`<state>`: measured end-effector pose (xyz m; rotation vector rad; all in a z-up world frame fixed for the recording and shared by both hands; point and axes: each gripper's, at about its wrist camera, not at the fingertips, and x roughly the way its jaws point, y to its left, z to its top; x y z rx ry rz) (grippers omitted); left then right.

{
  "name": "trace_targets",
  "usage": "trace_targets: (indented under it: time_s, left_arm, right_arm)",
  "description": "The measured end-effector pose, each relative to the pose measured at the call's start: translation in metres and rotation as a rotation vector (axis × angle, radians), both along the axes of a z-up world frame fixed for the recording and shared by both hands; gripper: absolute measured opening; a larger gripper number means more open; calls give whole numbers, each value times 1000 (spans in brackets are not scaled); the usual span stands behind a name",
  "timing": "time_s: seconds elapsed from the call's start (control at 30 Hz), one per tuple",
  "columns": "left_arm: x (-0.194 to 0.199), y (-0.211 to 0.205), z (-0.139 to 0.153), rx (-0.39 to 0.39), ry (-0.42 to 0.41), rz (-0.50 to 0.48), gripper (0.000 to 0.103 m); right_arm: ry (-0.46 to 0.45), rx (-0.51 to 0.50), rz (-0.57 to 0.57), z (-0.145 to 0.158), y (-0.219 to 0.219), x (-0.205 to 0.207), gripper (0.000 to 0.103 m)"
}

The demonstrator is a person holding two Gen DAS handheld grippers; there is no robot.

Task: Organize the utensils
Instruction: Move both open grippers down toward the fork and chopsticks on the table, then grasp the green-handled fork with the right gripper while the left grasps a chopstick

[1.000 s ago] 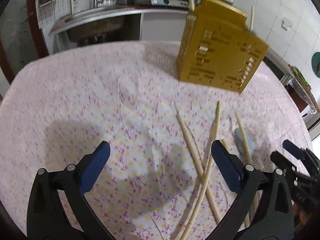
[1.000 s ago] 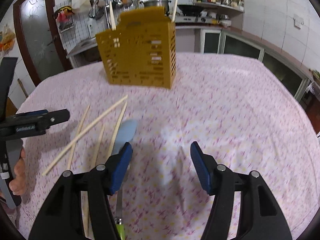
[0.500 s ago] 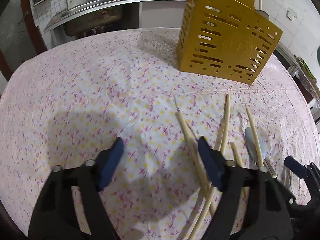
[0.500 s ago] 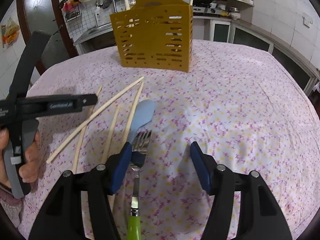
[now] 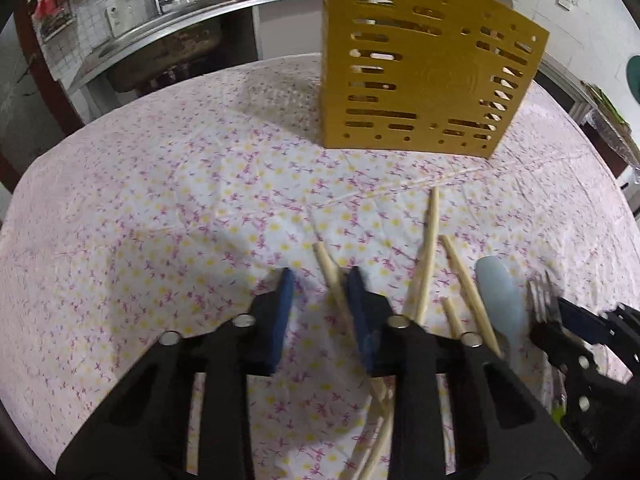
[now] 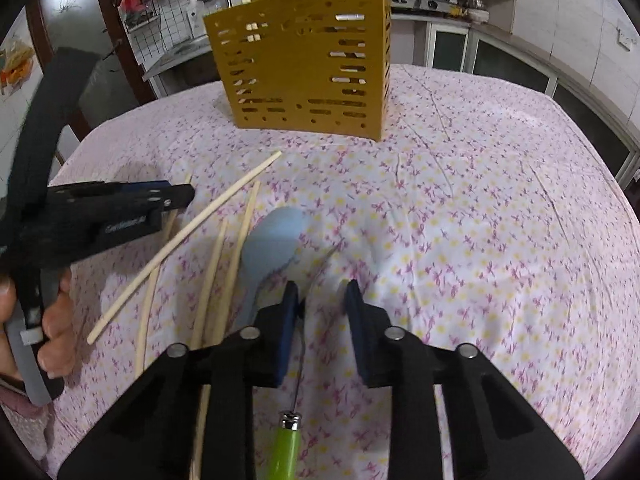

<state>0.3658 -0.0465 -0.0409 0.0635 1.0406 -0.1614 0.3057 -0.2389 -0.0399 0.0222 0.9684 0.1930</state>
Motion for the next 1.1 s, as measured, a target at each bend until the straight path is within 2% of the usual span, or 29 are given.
trace_targets:
  time_s: [0.13, 0.3, 0.63, 0.83, 1.1]
  left_arm:
    - [3, -1, 0, -6, 11, -12, 13]
    - [6, -1, 0, -32, 25, -3, 10]
    - [13, 14, 4, -92, 32, 5, 8]
    - [0, 17, 23, -99, -7, 0, 7]
    - [-13, 18, 49, -90, -76, -19, 4]
  right_arm:
    - [38, 3, -5, 1, -1, 13, 14]
    - [73, 34, -18, 0, -6, 32, 8]
    - [59, 119, -49, 7, -22, 30, 8]
    - [37, 159, -62, 18, -36, 25, 8]
    - [-38, 179, -66, 44, -47, 12, 8]
